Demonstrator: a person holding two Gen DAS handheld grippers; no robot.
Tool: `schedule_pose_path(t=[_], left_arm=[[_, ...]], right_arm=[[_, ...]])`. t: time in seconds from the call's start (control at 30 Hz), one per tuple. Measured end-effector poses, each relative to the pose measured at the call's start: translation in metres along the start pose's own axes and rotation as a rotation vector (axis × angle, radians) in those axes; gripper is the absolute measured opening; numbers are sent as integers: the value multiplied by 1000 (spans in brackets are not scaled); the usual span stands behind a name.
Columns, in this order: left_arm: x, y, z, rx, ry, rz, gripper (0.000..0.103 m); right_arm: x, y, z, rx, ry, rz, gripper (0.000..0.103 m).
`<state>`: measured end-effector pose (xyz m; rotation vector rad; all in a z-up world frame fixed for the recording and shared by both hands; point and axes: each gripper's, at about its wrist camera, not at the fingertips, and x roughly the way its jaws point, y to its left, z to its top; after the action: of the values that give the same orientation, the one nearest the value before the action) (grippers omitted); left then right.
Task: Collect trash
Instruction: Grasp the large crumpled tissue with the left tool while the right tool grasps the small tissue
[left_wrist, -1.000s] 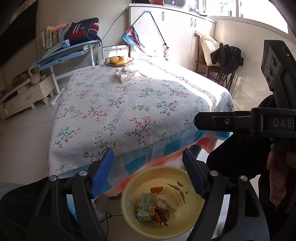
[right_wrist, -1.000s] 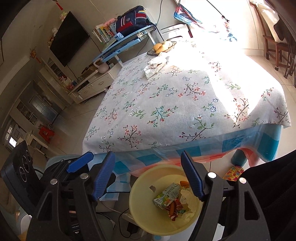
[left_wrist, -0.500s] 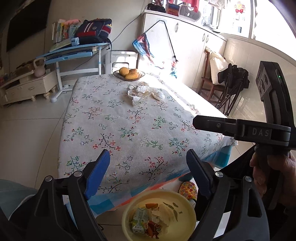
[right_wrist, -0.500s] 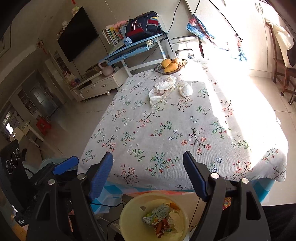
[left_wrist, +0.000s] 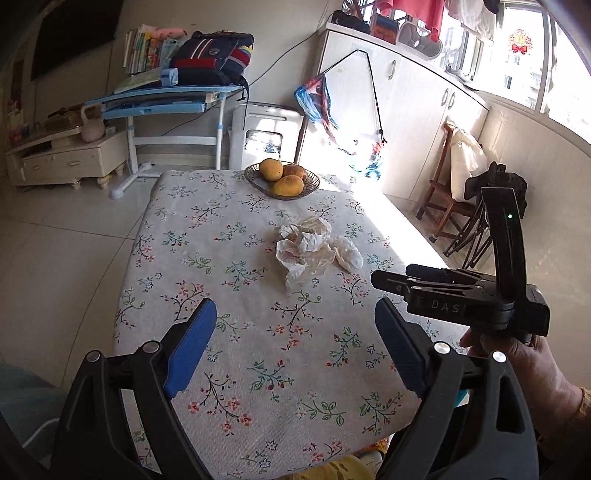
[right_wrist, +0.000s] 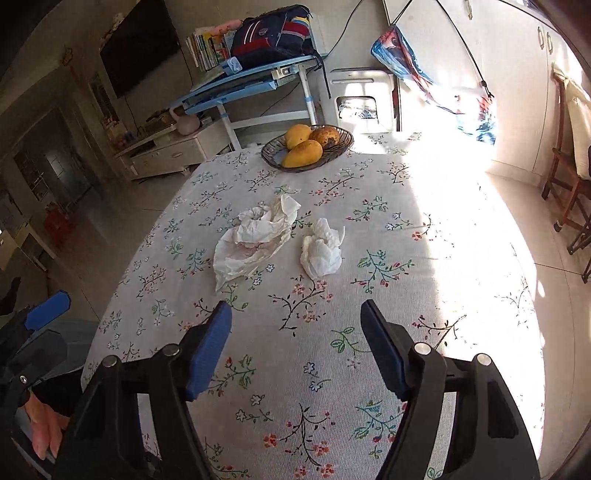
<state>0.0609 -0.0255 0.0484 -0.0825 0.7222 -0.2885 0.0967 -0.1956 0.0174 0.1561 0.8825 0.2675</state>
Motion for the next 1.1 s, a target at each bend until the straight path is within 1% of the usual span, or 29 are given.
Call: schedule_pose_path(t=[0.07, 0.17, 0.23, 0.33, 0.43, 0.57, 0.67, 0.73, 0.93, 1.0, 1.03, 1.07, 1.1], left_arm=[[16, -5, 10, 12, 10, 8, 85], [41, -12, 22, 33, 27, 18, 85], [59, -15, 29, 38, 41, 24, 85], [87, -17, 42, 32, 61, 34, 85], [111, -17, 53, 23, 79, 48, 85], [139, -13, 66, -17, 103, 60, 86], [160, -12, 69, -42, 135, 64, 86], [174, -12, 70, -49, 164, 64, 86], [208, -17, 70, -11, 219, 85, 85], [214, -16, 70, -11, 234, 77, 74], [217, -13, 70, -20, 254, 65, 65], [217, -11, 69, -27, 254, 60, 61], [215, -10, 69, -23, 244, 57, 58]], right_arm=[[14, -3, 7, -4, 23, -9, 62], [30, -9, 16, 5, 42, -16, 58], [38, -10, 21, 7, 50, -11, 57], [46, -9, 25, -2, 57, -6, 55], [55, -9, 30, -10, 67, 3, 50], [62, -14, 35, 0, 78, 21, 44], [66, -15, 37, 1, 93, 22, 34], [69, -15, 37, -8, 109, 19, 30], [69, -16, 36, -14, 116, 25, 23], [69, -15, 37, -14, 118, 28, 21], [69, -15, 37, -17, 118, 29, 21], [69, -14, 37, -19, 117, 31, 18], [68, -14, 38, -20, 116, 33, 18]])
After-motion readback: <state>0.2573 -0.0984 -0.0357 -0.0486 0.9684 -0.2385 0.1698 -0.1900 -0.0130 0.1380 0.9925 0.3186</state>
